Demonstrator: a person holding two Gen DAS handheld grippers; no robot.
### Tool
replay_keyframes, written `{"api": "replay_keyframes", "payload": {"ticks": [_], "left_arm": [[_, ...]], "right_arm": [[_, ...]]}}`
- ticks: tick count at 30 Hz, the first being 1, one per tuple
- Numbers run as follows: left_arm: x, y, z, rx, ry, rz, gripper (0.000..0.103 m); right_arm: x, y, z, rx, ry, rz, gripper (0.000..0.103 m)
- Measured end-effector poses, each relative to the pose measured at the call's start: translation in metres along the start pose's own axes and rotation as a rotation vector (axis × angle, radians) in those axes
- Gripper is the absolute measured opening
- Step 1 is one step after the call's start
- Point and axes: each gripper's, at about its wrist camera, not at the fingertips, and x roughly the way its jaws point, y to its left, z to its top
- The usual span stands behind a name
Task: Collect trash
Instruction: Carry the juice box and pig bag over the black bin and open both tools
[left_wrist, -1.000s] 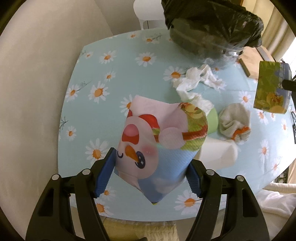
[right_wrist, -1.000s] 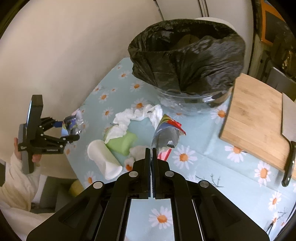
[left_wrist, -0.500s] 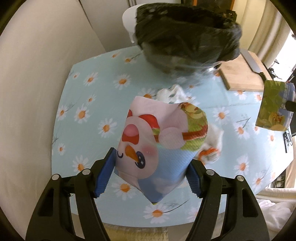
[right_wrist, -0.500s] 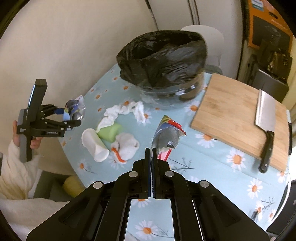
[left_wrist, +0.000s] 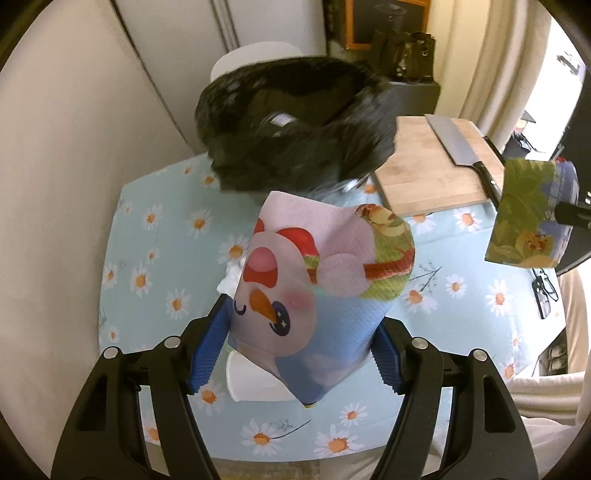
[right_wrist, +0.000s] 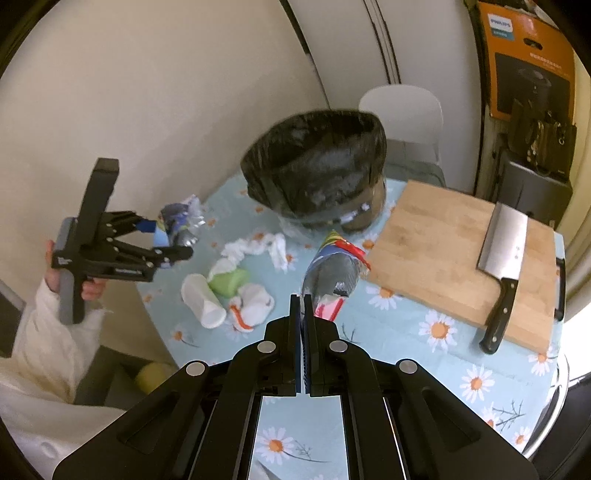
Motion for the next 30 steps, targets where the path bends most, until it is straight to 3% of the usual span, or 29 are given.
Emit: {"api": "replay_keyframes", "payload": {"ticks": [11,22,30], "left_arm": [[-0.04,-0.012,0.034,0.064,-0.129,0.025,0.07],[-0.036,0.017,0.085,0.096,-0.197,-0.013,0.07],[-0.023,0.04,0.115,0.103,-0.206,-0.023,0.07]], "right_arm": [[-0.051,0.003,0.045,-0.036,-0.122,-0.038,0.001],[-0.067,0.028,0.104,-0.087,-0.223,-0.071,0.001],[-0.051,0.043,0.145,-0.149,-0.241,-0.066,0.001]]}}
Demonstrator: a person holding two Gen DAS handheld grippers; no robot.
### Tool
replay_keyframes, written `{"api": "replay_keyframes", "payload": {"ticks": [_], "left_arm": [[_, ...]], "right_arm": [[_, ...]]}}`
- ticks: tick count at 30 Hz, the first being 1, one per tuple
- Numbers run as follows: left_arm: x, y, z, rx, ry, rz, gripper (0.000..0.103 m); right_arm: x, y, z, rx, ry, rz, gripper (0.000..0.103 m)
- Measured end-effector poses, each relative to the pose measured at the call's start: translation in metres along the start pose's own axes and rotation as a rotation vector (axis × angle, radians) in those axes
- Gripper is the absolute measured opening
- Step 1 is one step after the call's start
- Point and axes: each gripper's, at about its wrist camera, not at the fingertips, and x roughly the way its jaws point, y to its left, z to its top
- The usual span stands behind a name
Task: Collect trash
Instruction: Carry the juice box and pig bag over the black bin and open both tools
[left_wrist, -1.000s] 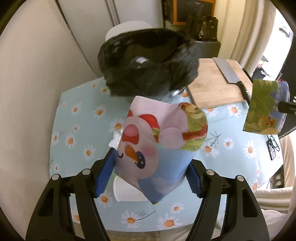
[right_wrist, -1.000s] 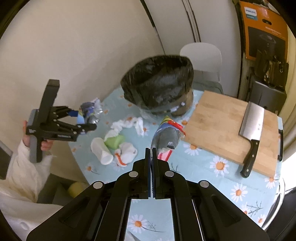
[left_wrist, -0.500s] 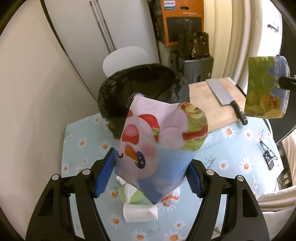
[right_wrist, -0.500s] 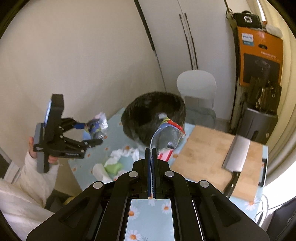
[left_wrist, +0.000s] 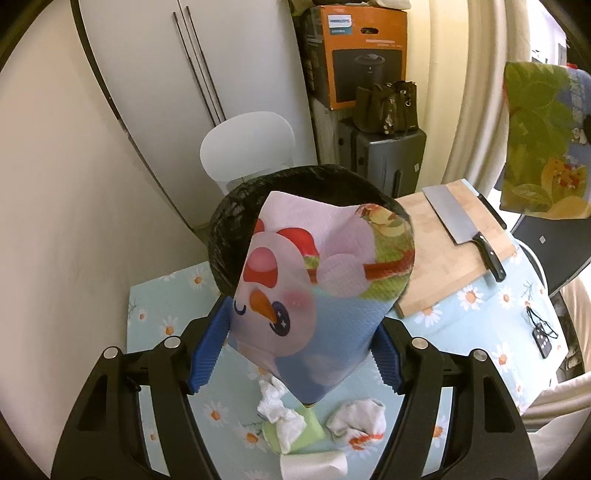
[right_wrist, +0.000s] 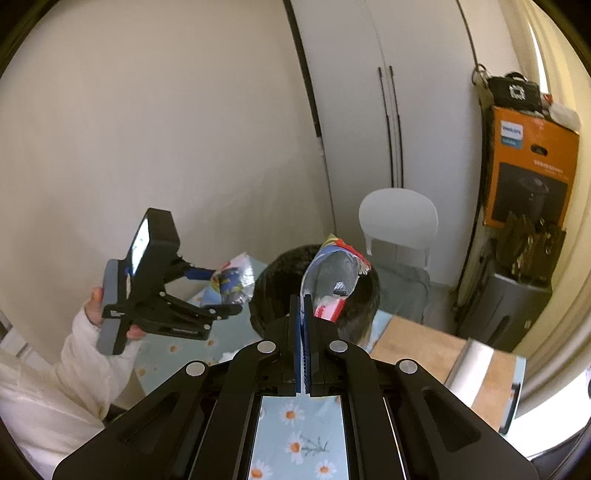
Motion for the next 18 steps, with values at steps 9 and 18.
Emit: {"api": "replay_keyframes", "payload": {"ticks": [9,18], "left_arm": [[0.047,0.03,0.015,-0.007,0.061,-0.034,0.07],[0.097,0.042,0.028,0.026,0.101,-0.09,0.07]], "right_arm": [[0.069,-0.003,0.029,-0.035,0.076,0.033,0.001],[0.146,-0.024,0.043,-0.022,0.161,0.051,0.001]]}}
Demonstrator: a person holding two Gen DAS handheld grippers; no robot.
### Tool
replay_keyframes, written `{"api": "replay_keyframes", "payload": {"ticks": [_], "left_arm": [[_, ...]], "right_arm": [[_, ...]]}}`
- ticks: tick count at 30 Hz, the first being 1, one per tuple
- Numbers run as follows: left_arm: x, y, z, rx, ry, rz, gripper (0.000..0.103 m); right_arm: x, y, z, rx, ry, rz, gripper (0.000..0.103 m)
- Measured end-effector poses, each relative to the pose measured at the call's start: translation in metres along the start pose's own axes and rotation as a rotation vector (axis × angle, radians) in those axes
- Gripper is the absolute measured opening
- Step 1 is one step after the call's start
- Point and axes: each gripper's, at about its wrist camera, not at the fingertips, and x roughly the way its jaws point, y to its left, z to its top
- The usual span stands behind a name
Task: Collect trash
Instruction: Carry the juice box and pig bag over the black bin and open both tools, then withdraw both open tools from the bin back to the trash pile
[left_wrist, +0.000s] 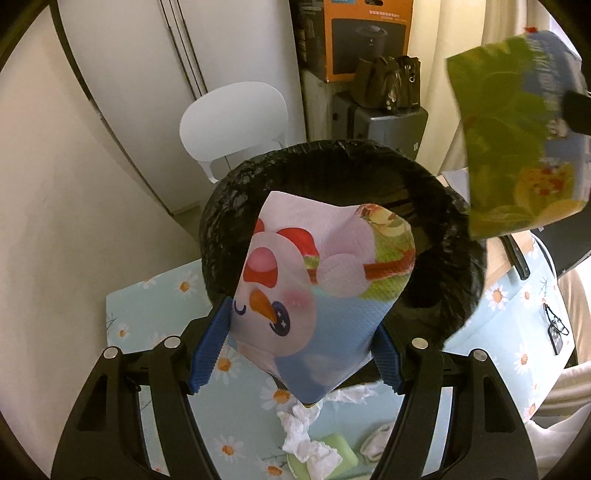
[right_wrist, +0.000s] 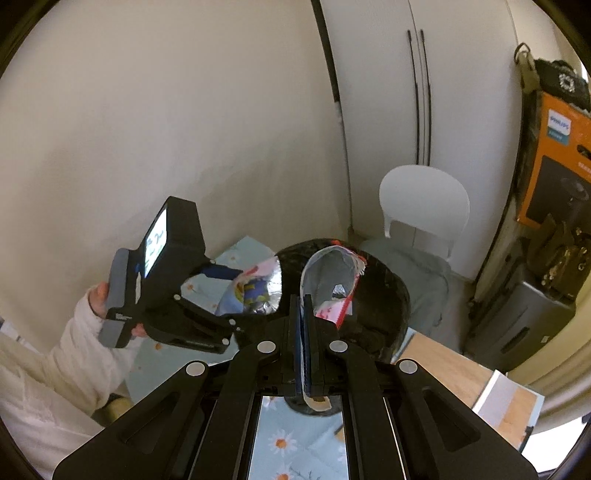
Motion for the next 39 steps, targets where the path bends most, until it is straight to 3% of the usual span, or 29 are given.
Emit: {"api": "replay_keyframes", "payload": {"ticks": [4,5,6,7,8,9,10,14,24,39], "left_arm": [[0.011,0.005,0.007,0.01,-0.003,-0.014,0.072],[0.013,0.007,0.009,0.014,-0.021,-0.03,0.074],[0.013,0.008,0.008,0.01,-0.035,-0.036,0.084],[0.012,0.01,0.008,0.001,-0.044,-0.035,0.094],[0.012,0.013,0.008,-0.015,-0.055,-0.035,0.097],[0.011,0.018,0.007,-0.038,-0.071,-0.048,0.097],[0.009,0.021,0.005,-0.055,-0.081,-0.065,0.097],[0.005,0.028,-0.006,-0.107,-0.074,-0.084,0.097],[-0.014,0.033,-0.045,-0.182,-0.027,-0.024,0.097],[-0.052,0.035,-0.104,-0.273,0.013,0.066,0.097]], "right_arm": [[0.022,-0.011,0.006,0.017,0.008,0.018,0.002],[0.026,-0.012,0.007,0.02,0.009,0.019,0.004],[0.032,-0.014,0.008,0.016,0.013,0.012,0.007],[0.035,-0.015,0.007,0.012,0.015,0.002,0.024],[0.036,-0.016,0.006,0.017,0.01,-0.013,0.043],[0.035,-0.017,0.004,0.029,-0.008,-0.045,0.089],[0.033,-0.017,0.002,0.029,-0.021,-0.062,0.093],[0.028,-0.02,-0.009,0.037,-0.009,-0.066,0.093],[0.01,-0.011,-0.036,0.051,0.014,-0.094,0.093],[-0.011,0.028,-0.065,-0.014,0.04,-0.027,0.093]]}}
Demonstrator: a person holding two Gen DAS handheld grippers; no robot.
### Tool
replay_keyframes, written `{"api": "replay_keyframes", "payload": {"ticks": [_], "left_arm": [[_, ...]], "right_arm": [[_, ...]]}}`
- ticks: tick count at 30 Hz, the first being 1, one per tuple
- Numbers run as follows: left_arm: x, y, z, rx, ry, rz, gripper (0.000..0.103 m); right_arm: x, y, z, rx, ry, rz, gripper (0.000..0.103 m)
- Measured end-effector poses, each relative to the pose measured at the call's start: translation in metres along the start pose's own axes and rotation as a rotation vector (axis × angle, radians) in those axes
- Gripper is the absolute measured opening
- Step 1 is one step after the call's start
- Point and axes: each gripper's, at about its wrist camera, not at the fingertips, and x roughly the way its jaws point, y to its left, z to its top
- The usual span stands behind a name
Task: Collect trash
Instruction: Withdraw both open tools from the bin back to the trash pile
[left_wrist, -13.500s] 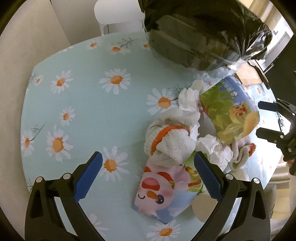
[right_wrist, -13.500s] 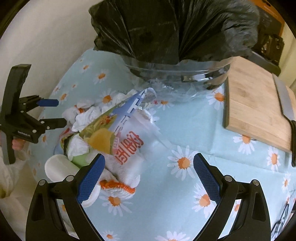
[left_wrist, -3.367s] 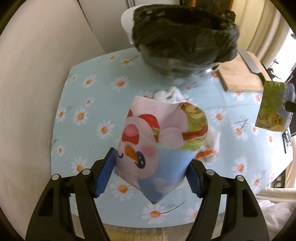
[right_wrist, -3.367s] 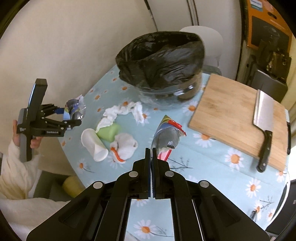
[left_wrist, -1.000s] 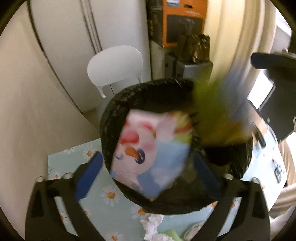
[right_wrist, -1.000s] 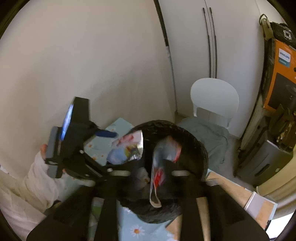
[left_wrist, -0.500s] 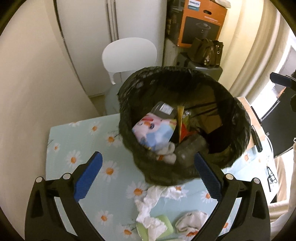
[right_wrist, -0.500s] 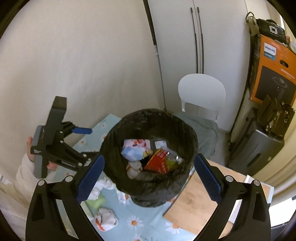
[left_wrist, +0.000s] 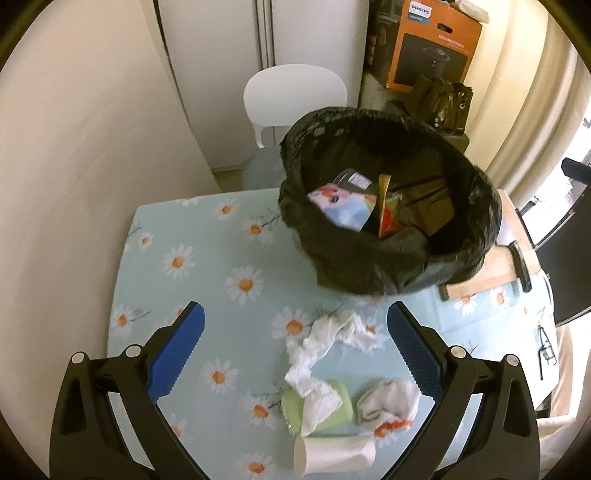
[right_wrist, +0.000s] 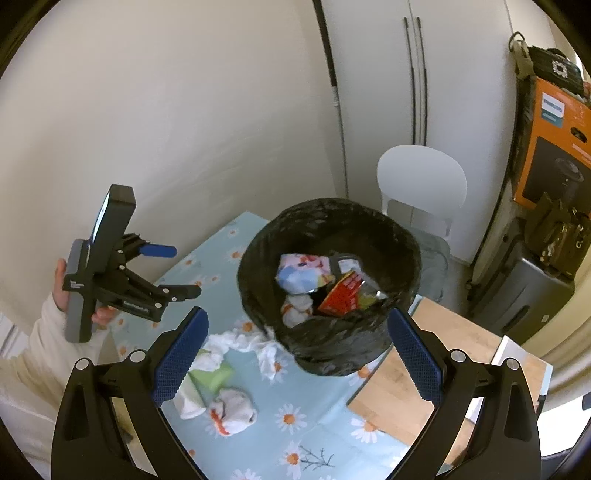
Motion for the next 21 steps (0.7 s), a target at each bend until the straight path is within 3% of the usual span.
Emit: {"api": "replay_keyframes", "payload": {"ticks": [13,21], "left_arm": [[-0.02,-0.006,-0.048,-0.019,0.027,0.036,0.097],[-0.025,-0.008,-0.084,-0.08,0.06,0.044,0.097]], "right_arm": [[0.004,0.026,-0.029,-0.061,0.066,0.049,0.093],[0.013,0.038,-0.054,-0.089,0.127,0.066,0.093]]}}
